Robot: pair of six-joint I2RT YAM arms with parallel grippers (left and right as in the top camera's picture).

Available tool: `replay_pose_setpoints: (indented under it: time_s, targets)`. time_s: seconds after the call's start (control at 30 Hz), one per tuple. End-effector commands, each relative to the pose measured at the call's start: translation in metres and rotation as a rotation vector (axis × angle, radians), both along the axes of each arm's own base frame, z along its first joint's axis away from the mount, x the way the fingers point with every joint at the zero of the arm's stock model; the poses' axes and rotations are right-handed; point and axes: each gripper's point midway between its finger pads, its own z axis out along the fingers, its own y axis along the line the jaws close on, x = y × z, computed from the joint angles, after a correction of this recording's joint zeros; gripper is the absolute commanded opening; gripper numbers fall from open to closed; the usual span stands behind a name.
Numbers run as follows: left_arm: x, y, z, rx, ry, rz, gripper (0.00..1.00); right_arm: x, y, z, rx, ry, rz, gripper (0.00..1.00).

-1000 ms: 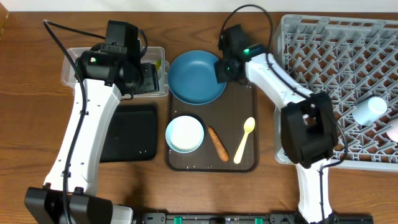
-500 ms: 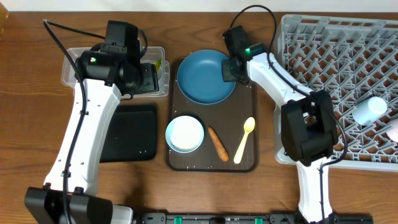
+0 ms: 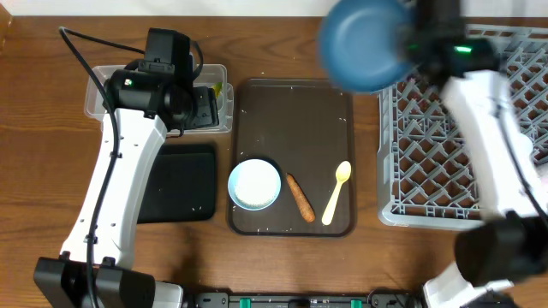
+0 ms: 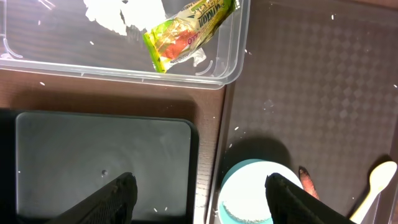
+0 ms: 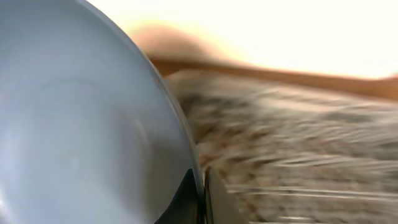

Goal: Sort waste into correct bins and load items into the dishwasher rack
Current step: 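Lift the blue plate and stand it in the dish rack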

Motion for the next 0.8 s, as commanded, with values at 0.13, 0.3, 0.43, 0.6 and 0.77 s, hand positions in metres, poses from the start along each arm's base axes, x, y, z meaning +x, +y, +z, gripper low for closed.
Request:
replay_pose_setpoints:
  time_s: [0.13, 0.3, 0.43, 0.6, 0.77]
  targets:
    - [0.000, 0.003, -0.002, 0.018, 0.005, -0.008, 0.68, -0.037, -0.163, 0.063, -0.445, -0.042, -0.444, 0.01]
    - [0.000, 0.003, -0.002, 0.018, 0.005, -0.008, 0.68, -0.054, -0.224, 0.075, -0.529, -0.037, -0.589, 0.01]
    - [0.000, 0.003, -0.002, 0.018, 0.005, -0.008, 0.69, -0.058, -0.259, 0.075, -0.582, -0.017, -0.632, 0.01]
    - [0.000, 0.003, -0.002, 0.018, 0.006, -0.007, 0.68, -0.064, -0.301, 0.073, -0.728, 0.063, -0.717, 0.01]
    - [0.000, 0.003, -0.002, 0.016, 0.006, -0.004, 0.68, -0.061, -0.327, 0.063, -0.828, 0.120, -0.777, 0.01]
